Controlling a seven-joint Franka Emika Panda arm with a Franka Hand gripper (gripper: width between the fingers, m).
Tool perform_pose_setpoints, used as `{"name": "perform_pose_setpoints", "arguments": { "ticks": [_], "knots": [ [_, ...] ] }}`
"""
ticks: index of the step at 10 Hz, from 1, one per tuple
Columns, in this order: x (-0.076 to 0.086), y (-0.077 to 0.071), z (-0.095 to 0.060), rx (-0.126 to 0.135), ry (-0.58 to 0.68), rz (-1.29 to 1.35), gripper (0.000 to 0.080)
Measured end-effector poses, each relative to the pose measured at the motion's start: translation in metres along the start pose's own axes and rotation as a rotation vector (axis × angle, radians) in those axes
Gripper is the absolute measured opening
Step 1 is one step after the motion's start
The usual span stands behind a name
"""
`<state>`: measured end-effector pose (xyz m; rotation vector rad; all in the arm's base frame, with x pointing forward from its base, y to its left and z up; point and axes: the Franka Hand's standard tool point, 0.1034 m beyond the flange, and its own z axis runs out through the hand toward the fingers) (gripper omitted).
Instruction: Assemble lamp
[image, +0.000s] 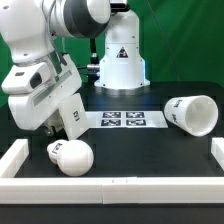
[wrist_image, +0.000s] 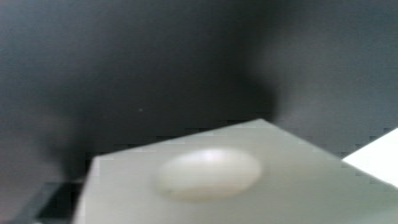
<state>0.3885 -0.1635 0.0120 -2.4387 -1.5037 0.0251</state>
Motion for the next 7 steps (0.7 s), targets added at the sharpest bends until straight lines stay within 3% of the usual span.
{"name": "perform_pose_setpoints", "arguments": {
  "ticks": [2,7],
  "knots": [
    [-0.0002,-0.0001,0.0003,0.001,0.000,0.000,0.0317],
    [0.0003,0.0006,-0.0013,-0.002,0.000,-0.001,0.0315]
  ]
}}
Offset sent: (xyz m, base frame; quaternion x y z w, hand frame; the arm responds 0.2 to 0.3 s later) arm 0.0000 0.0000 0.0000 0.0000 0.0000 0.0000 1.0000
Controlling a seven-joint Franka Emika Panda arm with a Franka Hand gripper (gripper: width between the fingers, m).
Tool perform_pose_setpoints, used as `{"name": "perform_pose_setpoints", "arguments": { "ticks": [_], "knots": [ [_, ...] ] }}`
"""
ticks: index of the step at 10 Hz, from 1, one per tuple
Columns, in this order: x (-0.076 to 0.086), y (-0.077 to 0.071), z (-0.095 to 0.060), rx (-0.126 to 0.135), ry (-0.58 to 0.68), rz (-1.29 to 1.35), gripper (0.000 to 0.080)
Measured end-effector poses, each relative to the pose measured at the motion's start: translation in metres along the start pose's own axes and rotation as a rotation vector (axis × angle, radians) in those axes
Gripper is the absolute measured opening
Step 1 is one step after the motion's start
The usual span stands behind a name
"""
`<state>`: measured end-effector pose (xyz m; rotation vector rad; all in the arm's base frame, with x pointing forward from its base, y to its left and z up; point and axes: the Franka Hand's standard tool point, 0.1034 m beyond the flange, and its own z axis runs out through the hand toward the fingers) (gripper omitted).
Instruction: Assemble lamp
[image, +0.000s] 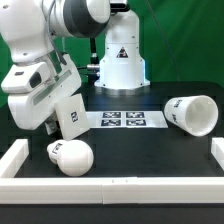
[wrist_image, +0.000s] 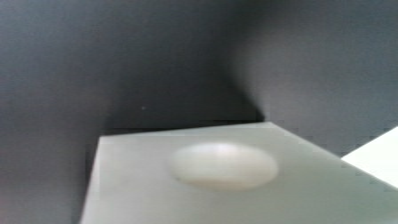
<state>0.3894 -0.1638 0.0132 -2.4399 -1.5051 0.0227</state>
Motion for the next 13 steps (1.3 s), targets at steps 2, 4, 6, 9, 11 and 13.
{"name": "perform_pose_setpoints", "arguments": {
  "ticks": [2,4,6,9,11,13],
  "knots": [
    [0.003,0.000,0.000,-0.019,-0.008,-0.070,0.0315],
    [0.016,-0.003,-0.005,-0.017,-0.027,-0.182,0.0315],
    [0.035,-0.002,-0.018,-0.023,-0.081,-0.379,0.0315],
    [0.023,-0.004,-0.018,-0.009,-0.099,-0.580,0.0315],
    [0.022,-0.003,-0.019,0.000,-0.117,-0.712,0.0315],
    [0.042,0.007,-0.035,-0.027,-0.192,-1.078,0.0315]
  ]
}}
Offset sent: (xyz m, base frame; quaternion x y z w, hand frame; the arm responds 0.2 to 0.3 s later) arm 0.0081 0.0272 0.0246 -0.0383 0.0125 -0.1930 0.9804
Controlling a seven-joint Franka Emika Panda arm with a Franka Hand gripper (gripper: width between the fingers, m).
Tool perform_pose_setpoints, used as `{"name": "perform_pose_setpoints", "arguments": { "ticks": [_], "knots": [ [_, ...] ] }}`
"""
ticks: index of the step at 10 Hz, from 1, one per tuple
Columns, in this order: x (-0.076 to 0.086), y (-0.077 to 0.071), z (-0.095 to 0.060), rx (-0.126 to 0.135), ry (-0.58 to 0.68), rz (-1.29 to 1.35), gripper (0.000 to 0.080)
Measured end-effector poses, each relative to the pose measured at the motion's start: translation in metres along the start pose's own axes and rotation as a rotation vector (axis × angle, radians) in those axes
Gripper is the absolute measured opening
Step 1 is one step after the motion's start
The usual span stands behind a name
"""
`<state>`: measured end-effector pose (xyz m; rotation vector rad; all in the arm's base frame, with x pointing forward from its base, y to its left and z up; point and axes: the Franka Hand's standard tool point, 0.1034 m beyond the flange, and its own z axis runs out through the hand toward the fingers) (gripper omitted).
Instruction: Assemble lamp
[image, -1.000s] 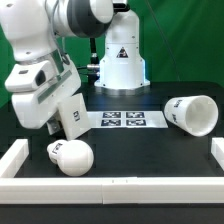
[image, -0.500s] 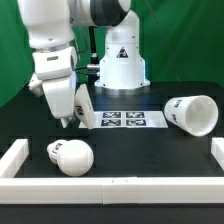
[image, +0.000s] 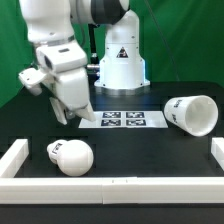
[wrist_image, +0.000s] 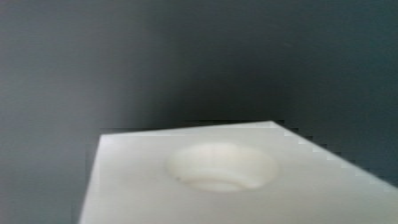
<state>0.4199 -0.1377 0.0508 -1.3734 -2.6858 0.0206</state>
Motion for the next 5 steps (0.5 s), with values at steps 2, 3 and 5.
{"name": "perform_pose_setpoints", "arguments": {
  "ticks": [2,3,5],
  "knots": [
    [0.020,0.026,0.009,-0.002,-0.031,-0.252,0.0315],
    [0.022,0.023,0.011,0.010,-0.017,-0.321,0.0315],
    [0.018,0.018,0.012,0.033,-0.031,-0.440,0.0315]
  ]
}}
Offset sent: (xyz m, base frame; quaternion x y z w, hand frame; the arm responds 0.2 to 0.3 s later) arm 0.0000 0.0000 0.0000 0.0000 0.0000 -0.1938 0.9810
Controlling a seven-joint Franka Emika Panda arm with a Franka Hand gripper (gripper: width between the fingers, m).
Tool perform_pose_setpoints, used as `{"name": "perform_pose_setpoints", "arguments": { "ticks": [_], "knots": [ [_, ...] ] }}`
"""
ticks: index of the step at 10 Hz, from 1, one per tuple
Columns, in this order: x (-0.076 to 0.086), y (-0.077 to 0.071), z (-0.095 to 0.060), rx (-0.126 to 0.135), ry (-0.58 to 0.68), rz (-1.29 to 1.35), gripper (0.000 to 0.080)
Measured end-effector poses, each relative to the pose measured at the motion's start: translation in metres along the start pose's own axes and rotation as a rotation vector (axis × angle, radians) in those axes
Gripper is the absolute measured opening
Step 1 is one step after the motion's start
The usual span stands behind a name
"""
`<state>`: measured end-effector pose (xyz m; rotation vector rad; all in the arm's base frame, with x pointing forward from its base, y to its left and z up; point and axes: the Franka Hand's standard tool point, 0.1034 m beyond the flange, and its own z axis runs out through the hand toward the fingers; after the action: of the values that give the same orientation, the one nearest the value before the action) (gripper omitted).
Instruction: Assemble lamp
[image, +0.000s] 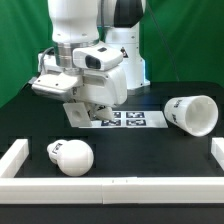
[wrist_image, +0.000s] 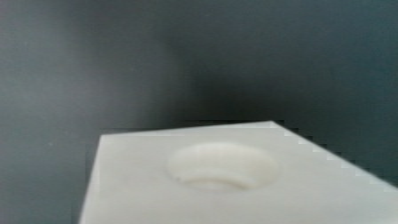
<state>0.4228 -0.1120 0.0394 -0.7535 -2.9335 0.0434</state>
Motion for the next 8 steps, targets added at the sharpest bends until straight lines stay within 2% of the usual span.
{"name": "perform_pose_setpoints", "arguments": {
  "ticks": [1,2,4,5,6,8],
  "knots": [
    [-0.001,-0.005,0.000,0.005,-0.001,-0.146,0.0315],
    [-0.003,-0.012,0.000,-0.003,-0.002,-0.351,0.0315],
    [-0.009,-0.015,0.002,-0.028,-0.037,-0.689,0.0315],
    [-0.008,-0.018,0.010,-0.027,-0.030,-0.700,0.0315],
    [-0.008,-0.022,0.012,-0.012,-0.023,-0.687,0.0315],
    [-0.007,-0.023,0.014,-0.009,-0.020,-0.647,0.0315]
  ]
}}
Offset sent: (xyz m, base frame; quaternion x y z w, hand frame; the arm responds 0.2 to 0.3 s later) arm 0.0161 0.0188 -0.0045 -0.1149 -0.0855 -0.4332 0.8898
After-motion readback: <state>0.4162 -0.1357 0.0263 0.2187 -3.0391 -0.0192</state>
